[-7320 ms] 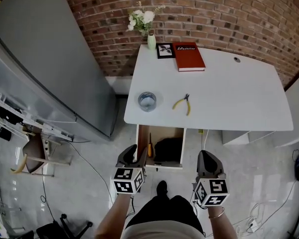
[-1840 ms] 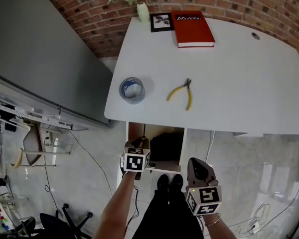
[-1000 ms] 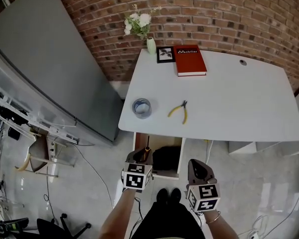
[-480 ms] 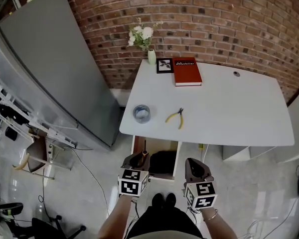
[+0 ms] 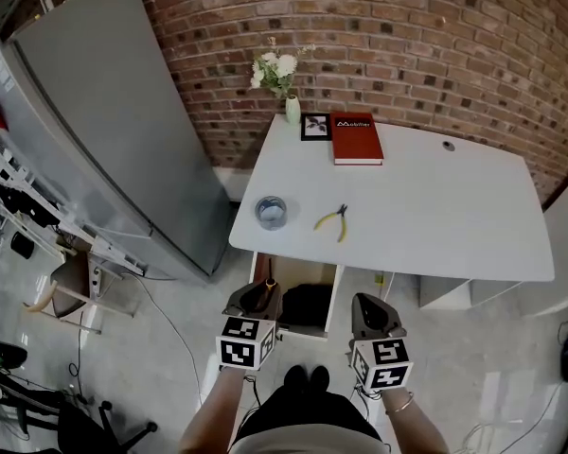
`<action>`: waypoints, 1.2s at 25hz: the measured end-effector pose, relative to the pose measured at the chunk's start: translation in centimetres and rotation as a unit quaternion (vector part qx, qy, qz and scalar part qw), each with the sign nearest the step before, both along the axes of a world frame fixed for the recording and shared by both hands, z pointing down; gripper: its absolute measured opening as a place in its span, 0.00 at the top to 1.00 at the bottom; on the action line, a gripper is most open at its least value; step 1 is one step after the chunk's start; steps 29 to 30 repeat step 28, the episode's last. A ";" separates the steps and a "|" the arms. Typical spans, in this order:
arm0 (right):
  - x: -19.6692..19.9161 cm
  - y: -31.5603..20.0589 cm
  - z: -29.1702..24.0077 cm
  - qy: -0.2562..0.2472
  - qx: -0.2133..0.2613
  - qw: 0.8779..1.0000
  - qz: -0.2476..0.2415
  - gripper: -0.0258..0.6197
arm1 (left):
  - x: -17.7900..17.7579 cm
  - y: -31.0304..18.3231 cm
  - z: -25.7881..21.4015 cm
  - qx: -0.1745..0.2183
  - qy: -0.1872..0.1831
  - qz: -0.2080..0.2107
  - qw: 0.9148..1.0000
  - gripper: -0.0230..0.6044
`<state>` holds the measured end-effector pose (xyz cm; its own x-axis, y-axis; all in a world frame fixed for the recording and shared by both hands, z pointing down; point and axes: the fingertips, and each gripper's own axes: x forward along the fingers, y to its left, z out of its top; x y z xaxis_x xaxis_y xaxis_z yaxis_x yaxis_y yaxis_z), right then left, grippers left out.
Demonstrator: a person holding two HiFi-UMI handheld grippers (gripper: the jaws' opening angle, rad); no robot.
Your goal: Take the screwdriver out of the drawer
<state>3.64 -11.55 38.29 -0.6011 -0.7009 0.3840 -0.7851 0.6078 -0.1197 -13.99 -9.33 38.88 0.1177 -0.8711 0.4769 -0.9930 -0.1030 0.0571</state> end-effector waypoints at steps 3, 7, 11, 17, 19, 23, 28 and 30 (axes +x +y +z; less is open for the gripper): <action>0.0 0.1 -0.4 0.000 0.003 1.000 -0.002 0.96 | 0.1 0.1 -0.5 0.005 0.000 -0.001 1.000 0.86; 0.0 0.2 -0.6 -0.002 0.004 1.000 -0.004 0.96 | 0.2 0.1 -0.9 0.009 -0.002 -0.001 1.000 0.86; 0.2 0.3 -0.8 -0.004 0.006 1.000 -0.006 0.96 | 0.4 0.3 -1.2 0.014 0.000 -0.004 1.000 0.86; 0.3 0.2 -1.3 -0.008 0.012 1.000 -0.007 0.96 | 0.5 0.4 -1.9 0.020 -0.003 -0.005 1.000 0.86; 0.3 0.3 -1.4 -0.010 0.013 1.000 -0.007 0.96 | 0.5 0.6 -2.0 0.021 -0.004 -0.007 1.000 0.86; 0.5 0.5 -1.6 -0.012 0.014 1.000 -0.008 0.96 | 0.6 0.8 -2.4 0.024 -0.004 -0.011 1.000 0.86; 0.3 1.0 -1.8 -0.015 0.012 1.000 -0.011 0.96 | 0.4 1.4 -2.4 0.022 -0.005 -0.014 1.000 0.86; 0.3 1.0 -1.8 -0.015 0.012 1.000 -0.011 0.96 | 0.4 1.4 -2.4 0.022 -0.005 -0.014 1.000 0.86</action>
